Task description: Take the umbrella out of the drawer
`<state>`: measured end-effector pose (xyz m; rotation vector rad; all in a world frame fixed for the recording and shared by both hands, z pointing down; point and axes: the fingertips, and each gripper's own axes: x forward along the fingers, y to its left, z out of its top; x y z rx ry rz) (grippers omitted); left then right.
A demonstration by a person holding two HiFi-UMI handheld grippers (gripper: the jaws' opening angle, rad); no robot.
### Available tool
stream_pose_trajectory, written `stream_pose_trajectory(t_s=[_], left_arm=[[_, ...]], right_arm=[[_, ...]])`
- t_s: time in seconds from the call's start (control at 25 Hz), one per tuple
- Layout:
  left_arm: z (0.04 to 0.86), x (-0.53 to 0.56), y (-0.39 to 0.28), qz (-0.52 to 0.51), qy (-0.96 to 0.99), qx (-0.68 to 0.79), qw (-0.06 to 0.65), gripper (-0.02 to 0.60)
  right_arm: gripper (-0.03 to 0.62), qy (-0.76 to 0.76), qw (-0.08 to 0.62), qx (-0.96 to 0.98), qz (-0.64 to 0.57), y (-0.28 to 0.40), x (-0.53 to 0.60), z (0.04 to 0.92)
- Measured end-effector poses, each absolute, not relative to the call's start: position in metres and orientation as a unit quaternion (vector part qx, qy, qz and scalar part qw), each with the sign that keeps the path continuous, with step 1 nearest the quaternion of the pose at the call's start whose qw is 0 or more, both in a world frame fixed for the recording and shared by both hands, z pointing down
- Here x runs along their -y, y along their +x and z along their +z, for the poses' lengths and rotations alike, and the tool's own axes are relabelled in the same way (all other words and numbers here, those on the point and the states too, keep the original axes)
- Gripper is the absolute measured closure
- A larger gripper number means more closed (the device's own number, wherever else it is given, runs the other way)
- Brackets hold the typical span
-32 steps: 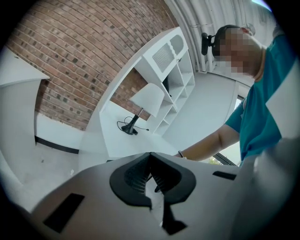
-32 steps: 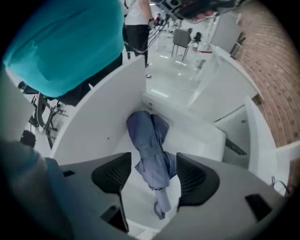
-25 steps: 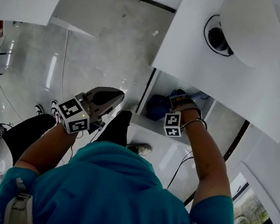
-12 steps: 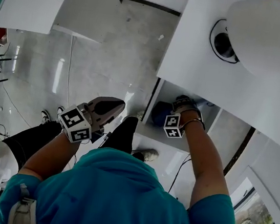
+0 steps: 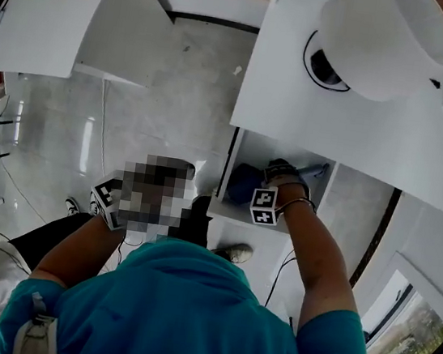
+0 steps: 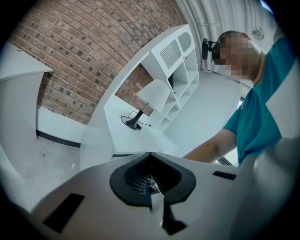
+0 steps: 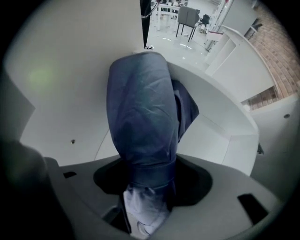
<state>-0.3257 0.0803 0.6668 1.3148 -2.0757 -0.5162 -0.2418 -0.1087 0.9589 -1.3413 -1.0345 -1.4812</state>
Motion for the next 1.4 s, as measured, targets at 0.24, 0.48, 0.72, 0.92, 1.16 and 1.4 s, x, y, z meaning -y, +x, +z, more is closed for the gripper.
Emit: stream_pose_trajectory(t_s=[0.24, 0.48, 0.72, 0.92, 1.16, 1.4], left_arm=[[0.636, -0.056, -0.325, -0.190, 0.543, 0.764, 0.292, 0.569], [0.597, -0.016, -0.333, -0.186, 0.605, 0.728, 0.262, 0.569], [0.557, 0.037, -0.326, -0.176, 0.671, 0.680, 0.238, 0.569], [0.527, 0.088, -0.309, -0.165, 0.729, 0.627, 0.219, 0.569], [0.487, 0.156, -0.268, -0.139, 0.795, 0.559, 0.192, 0.569], [0.439, 0.218, -0.179, -0.109, 0.852, 0.486, 0.160, 0.569]], right_arm=[[0.341, -0.496, 0.449, 0.516, -0.535, -0.245, 0.106, 0.900], [0.339, -0.417, 0.456, 0.648, -0.446, -0.255, 0.107, 0.813], [0.339, -0.301, 0.457, 0.784, -0.294, -0.242, 0.138, 0.714], [0.339, -0.169, 0.448, 0.859, -0.182, -0.197, 0.187, 0.653], [0.339, -0.024, 0.420, 0.902, -0.092, -0.112, 0.239, 0.595], [0.339, 0.102, 0.365, 0.924, -0.048, 0.003, 0.277, 0.529]])
